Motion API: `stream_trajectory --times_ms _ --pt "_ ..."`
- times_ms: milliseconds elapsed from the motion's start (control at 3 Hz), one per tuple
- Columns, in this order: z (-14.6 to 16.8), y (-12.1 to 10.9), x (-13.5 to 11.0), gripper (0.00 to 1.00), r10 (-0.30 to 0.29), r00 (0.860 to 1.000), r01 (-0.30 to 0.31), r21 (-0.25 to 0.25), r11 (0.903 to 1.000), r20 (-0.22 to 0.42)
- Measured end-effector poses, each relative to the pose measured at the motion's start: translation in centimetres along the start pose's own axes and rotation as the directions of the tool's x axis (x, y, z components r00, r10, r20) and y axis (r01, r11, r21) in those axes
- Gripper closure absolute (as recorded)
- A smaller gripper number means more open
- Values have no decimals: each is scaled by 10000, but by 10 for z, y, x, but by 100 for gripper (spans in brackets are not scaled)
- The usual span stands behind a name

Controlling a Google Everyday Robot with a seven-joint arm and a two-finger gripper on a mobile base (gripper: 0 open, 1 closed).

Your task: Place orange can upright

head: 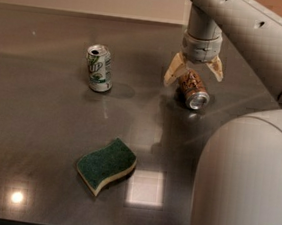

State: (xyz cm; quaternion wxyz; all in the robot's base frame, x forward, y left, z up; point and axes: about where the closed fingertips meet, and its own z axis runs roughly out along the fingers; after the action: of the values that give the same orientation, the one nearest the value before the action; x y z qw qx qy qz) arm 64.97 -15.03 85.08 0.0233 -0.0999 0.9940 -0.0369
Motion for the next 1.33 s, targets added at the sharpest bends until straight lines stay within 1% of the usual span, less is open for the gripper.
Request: stream_trajectory --times_ms 333,667,1000,1333 --pt "4 0 -3 30 -11 9999 10 -44 10000 -100" --pt "5 -2 -4 53 -131 9998 130 -97 9999 -135" --pt "0 -1 -5 77 -464 9989 464 -112 9989 -14" --pt "-19 8 -10 99 -1408 9881 1434 -398 9889 617"
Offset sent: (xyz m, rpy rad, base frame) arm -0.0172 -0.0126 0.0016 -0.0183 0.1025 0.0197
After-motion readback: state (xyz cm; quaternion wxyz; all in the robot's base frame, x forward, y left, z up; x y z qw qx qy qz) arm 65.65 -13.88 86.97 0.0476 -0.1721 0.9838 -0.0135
